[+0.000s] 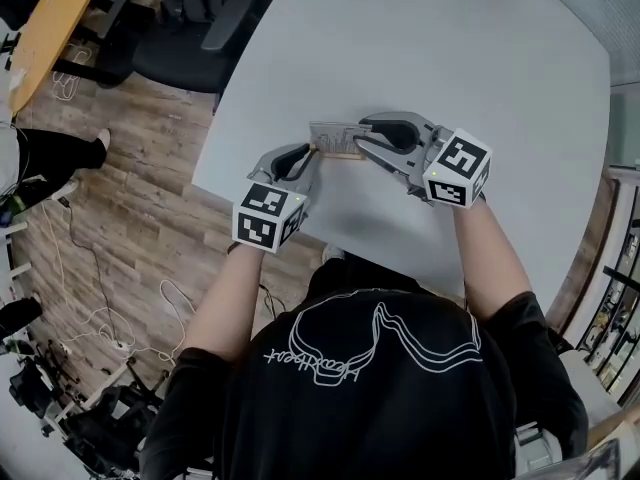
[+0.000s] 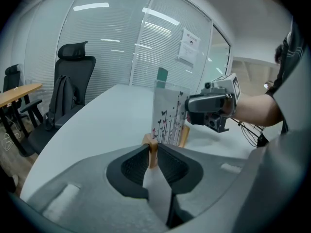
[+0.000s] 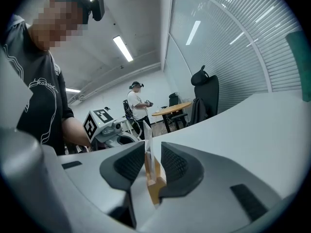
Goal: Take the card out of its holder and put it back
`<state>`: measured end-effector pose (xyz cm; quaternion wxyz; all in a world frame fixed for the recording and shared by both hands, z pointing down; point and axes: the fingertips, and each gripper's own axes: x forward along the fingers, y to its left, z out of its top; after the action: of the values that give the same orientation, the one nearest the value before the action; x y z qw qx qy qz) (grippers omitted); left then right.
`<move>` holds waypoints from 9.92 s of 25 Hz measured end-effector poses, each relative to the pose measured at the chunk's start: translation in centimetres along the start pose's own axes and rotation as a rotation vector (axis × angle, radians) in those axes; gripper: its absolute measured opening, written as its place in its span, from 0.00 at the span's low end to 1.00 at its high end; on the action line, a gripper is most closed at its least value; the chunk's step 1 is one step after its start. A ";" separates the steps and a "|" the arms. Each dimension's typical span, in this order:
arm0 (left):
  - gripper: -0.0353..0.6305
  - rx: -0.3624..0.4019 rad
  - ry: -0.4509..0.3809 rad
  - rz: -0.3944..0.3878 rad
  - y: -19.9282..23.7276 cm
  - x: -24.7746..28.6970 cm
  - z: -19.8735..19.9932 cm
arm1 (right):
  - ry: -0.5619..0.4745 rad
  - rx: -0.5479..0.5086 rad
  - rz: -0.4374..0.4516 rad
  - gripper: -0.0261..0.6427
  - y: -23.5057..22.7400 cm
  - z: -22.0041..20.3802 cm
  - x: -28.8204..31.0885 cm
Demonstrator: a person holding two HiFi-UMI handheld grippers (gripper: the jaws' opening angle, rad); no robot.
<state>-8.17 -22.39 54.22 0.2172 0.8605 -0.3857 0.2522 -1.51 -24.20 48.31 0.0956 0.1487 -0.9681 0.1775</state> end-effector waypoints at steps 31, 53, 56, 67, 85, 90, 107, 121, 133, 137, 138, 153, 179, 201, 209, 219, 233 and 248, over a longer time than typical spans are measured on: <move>0.14 0.073 0.005 0.037 -0.1 -0.2 0.8 | -0.086 -0.094 0.088 0.07 1.7 2.2 -0.6; 0.14 0.045 0.005 0.051 0.2 0.4 0.7 | -0.237 -0.112 -0.053 0.07 3.1 8.5 -6.3; 0.14 0.041 -0.002 0.060 0.2 0.2 0.8 | -0.304 -0.052 -0.089 0.07 4.0 9.2 -7.9; 0.19 -0.076 -0.059 0.003 -0.3 -2.1 1.3 | -0.498 0.092 -0.243 0.07 7.4 10.3 -15.3; 0.08 -0.104 -0.282 -0.281 -13.0 -18.2 7.1 | -0.470 0.010 -0.258 0.07 17.4 11.0 -15.6; 0.08 -0.072 -0.322 -0.291 -13.6 -19.8 8.5 | -0.472 -0.002 -0.255 0.07 18.0 11.3 -15.5; 0.07 -0.068 -0.340 -0.304 -14.2 -20.4 8.8 | -0.428 -0.071 -0.263 0.07 18.7 12.8 -15.4; 0.07 -0.086 -0.283 -0.219 -10.5 -15.9 9.5 | -0.315 -0.118 -0.173 0.07 11.0 14.8 -11.3; 0.07 -0.173 -0.228 -0.139 -6.3 -13.5 7.8 | -0.219 -0.110 -0.016 0.07 5.9 12.0 -6.3; 0.07 -0.190 -0.207 -0.112 -6.1 -12.8 7.5 | -0.175 -0.116 0.010 0.07 4.8 10.3 -5.5; 0.07 -0.198 -0.199 -0.101 -5.9 -12.6 7.3 | -0.164 -0.117 0.017 0.07 4.5 9.9 -5.2; 0.07 -0.282 -0.114 -0.055 -4.2 -10.7 3.0 | -0.075 -0.134 0.073 0.07 2.6 5.8 -1.7; 0.07 -0.257 -0.051 -0.051 -4.5 -9.6 0.9 | -0.055 -0.111 0.065 0.08 1.9 0.6 -0.3; 0.07 -0.224 -0.085 -0.071 -5.0 -11.9 0.9 | -0.173 0.023 -0.094 0.41 1.3 2.4 -2.7; 0.07 -0.194 -0.198 -0.127 -7.1 -16.0 1.3 | -0.312 -0.025 -0.202 0.28 8.6 6.4 -7.3; 0.07 -0.114 -0.333 -0.220 -14.6 -21.6 5.4 | -0.510 0.125 -0.135 0.05 19.7 8.9 -13.0; 0.07 -0.060 -0.423 -0.285 -30.4 -28.0 4.6 | -0.247 -0.001 -0.081 0.05 34.4 4.4 -20.7; 0.07 0.066 -0.481 -0.256 -40.6 -33.0 3.1 | -0.296 -0.063 -0.060 0.05 42.0 3.4 -27.7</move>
<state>5.04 18.84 24.67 0.1211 0.9440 -0.3060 0.0236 10.48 19.09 25.30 -0.0385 0.1989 -0.9718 0.1203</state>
